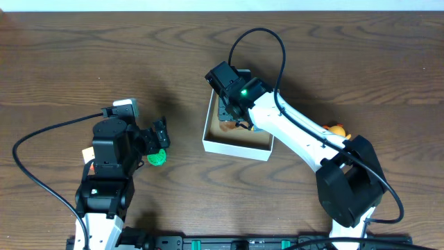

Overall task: Pack container
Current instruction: 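Carry the plush bear into the box and open the right gripper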

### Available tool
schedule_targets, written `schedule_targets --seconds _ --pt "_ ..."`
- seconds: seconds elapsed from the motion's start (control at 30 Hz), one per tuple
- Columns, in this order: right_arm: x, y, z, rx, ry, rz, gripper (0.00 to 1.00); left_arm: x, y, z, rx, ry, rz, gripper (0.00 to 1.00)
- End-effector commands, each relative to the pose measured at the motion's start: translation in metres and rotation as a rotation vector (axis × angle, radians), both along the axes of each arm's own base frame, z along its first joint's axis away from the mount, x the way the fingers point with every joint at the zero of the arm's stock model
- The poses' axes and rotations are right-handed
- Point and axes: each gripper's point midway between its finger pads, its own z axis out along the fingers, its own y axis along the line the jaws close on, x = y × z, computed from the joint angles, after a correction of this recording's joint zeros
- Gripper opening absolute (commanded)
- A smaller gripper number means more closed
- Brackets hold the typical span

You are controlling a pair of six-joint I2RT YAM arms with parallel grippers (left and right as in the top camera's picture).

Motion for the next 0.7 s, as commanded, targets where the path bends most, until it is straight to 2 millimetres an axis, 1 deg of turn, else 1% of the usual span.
schedule_targets --seconds 0.0,0.03,0.17,0.27,0.37,0.4,0.43,0.47,0.5,0.57,0.6,0.63,0.67 --pt "0.006 -0.006 0.017 -0.012 -0.055 -0.012 0.59 0.003 0.000 0.009 -0.009 -0.019 0.010 0.98" --pt "0.006 -0.006 0.017 -0.012 -0.056 -0.008 0.61 0.003 0.000 0.009 -0.009 -0.019 0.010 0.98" --pt "0.005 -0.007 0.017 -0.014 -0.053 -0.008 0.62 0.003 0.000 0.009 -0.009 -0.019 0.010 0.98" --pt "0.006 -0.006 0.020 -0.015 -0.061 0.006 0.57 0.003 0.000 0.009 -0.009 -0.019 0.010 0.98" --pt "0.008 -0.005 0.031 -0.017 -0.090 0.056 0.51 0.003 0.000 0.009 -0.009 -0.018 0.010 0.98" --pt "0.010 -0.008 0.040 -0.017 -0.113 0.057 0.51 0.003 0.000 0.009 -0.009 -0.018 0.010 0.98" --pt "0.013 -0.014 0.053 -0.022 -0.149 0.045 0.51 0.003 0.000 0.009 -0.009 -0.019 0.010 0.98" --pt "0.016 -0.018 0.060 -0.024 -0.172 0.034 0.51 0.003 0.000 0.009 -0.009 -0.019 0.010 0.98" --pt "0.021 -0.028 0.078 -0.028 -0.220 0.014 0.52 0.003 0.000 0.009 -0.009 -0.019 0.010 0.98" --pt "0.028 -0.047 0.104 -0.021 -0.275 -0.009 0.56 0.003 0.000 0.009 -0.009 -0.019 0.010 0.98" --pt "0.030 -0.062 0.117 -0.016 -0.293 -0.031 0.59 0.002 0.000 0.009 -0.009 -0.018 0.010 0.98" --pt "0.031 -0.077 0.125 -0.015 -0.299 -0.057 0.60 0.002 0.000 0.009 -0.009 -0.018 0.010 0.98" --pt "0.030 -0.097 0.133 -0.021 -0.297 -0.095 0.64 0.002 0.000 0.009 -0.009 -0.018 0.010 0.98"
